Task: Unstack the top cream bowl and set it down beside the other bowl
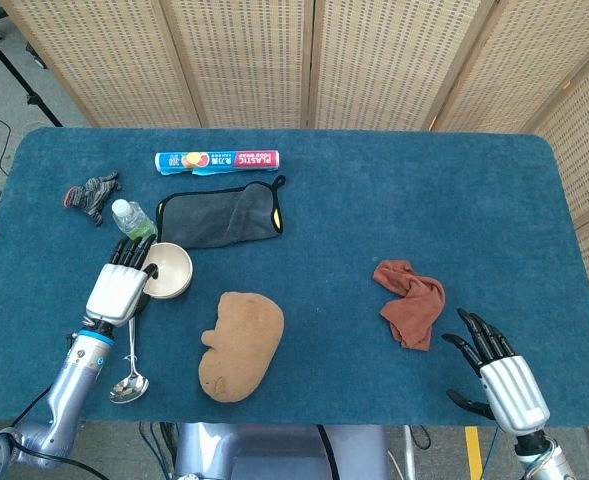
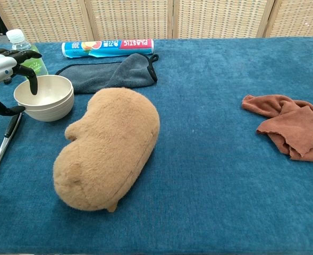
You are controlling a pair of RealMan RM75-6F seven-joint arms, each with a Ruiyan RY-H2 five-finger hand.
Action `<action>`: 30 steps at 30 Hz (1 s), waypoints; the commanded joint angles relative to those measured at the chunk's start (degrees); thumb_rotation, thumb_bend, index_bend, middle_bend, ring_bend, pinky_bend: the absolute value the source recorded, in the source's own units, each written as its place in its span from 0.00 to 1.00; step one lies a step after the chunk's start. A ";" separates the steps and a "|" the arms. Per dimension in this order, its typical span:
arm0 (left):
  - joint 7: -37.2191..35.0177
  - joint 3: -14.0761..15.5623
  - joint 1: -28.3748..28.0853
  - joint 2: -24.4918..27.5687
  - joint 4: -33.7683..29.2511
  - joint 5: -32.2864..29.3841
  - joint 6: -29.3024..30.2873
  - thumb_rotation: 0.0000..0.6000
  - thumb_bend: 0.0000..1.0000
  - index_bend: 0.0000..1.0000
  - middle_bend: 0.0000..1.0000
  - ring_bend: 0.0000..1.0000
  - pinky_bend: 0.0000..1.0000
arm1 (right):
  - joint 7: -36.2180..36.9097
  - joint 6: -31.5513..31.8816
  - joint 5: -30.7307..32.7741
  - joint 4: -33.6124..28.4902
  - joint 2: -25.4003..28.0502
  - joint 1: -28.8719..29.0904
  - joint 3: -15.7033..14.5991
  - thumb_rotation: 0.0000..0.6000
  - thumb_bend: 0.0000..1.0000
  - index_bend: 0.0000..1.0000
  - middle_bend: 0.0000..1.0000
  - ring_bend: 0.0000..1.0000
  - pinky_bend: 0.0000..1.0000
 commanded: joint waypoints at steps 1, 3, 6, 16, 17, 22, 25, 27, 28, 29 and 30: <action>0.09 -0.02 0.01 -0.01 -0.08 0.02 0.05 1.00 0.31 0.45 0.05 0.00 0.04 | 0.00 -0.07 0.05 -0.01 0.01 0.02 0.01 1.00 0.16 0.22 0.00 0.00 0.15; 0.30 0.00 0.01 -0.03 -0.07 0.13 0.16 1.00 0.31 0.45 0.05 0.00 0.04 | 0.01 -0.07 0.08 0.01 0.01 0.02 0.04 1.00 0.16 0.22 0.00 0.00 0.15; 0.43 0.02 0.06 -0.11 -0.02 0.28 0.35 1.00 0.34 0.45 0.05 0.00 0.04 | 0.04 -0.09 0.10 0.01 0.01 0.03 0.04 1.00 0.16 0.22 0.00 0.00 0.15; 0.51 0.17 0.13 -0.22 0.04 0.50 0.29 1.00 0.36 0.46 0.05 0.00 0.04 | -0.02 -0.10 0.03 0.04 -0.01 0.03 0.03 1.00 0.16 0.22 0.00 0.00 0.15; 0.51 0.14 0.14 -0.23 0.00 0.44 0.29 1.00 0.36 0.47 0.05 0.00 0.04 | -0.03 -0.12 0.03 0.04 -0.01 0.04 0.02 1.00 0.16 0.22 0.00 0.00 0.15; 0.78 0.03 0.11 -0.22 -0.16 0.45 0.38 1.00 0.38 0.69 0.05 0.00 0.04 | 0.06 -0.08 0.06 0.07 -0.02 0.03 0.05 1.00 0.16 0.22 0.00 0.00 0.15; 0.99 -0.07 0.09 -0.22 -0.26 0.41 0.48 1.00 0.39 0.76 0.06 0.00 0.04 | 0.13 -0.01 0.03 0.08 0.01 0.03 0.07 1.00 0.16 0.22 0.00 0.00 0.15; 1.04 -0.12 0.08 -0.18 -0.35 0.34 0.47 1.00 0.39 0.77 0.06 0.00 0.04 | 0.17 0.01 0.06 0.09 0.02 0.03 0.09 1.00 0.16 0.22 0.00 0.00 0.15; 1.07 -0.18 0.08 -0.15 -0.40 0.31 0.50 1.00 0.39 0.77 0.06 0.00 0.04 | 0.18 0.00 0.09 0.09 0.02 0.02 0.10 1.00 0.16 0.22 0.00 0.00 0.15; 1.13 -0.19 0.08 -0.12 -0.43 0.30 0.52 1.00 0.39 0.78 0.06 0.00 0.04 | 0.20 0.01 0.10 0.09 0.03 0.02 0.10 1.00 0.16 0.22 0.00 0.00 0.15; 1.20 -0.19 0.08 -0.09 -0.45 0.29 0.53 1.00 0.39 0.78 0.06 0.00 0.04 | 0.20 0.01 0.09 0.09 0.03 0.02 0.09 1.00 0.16 0.22 0.00 0.00 0.15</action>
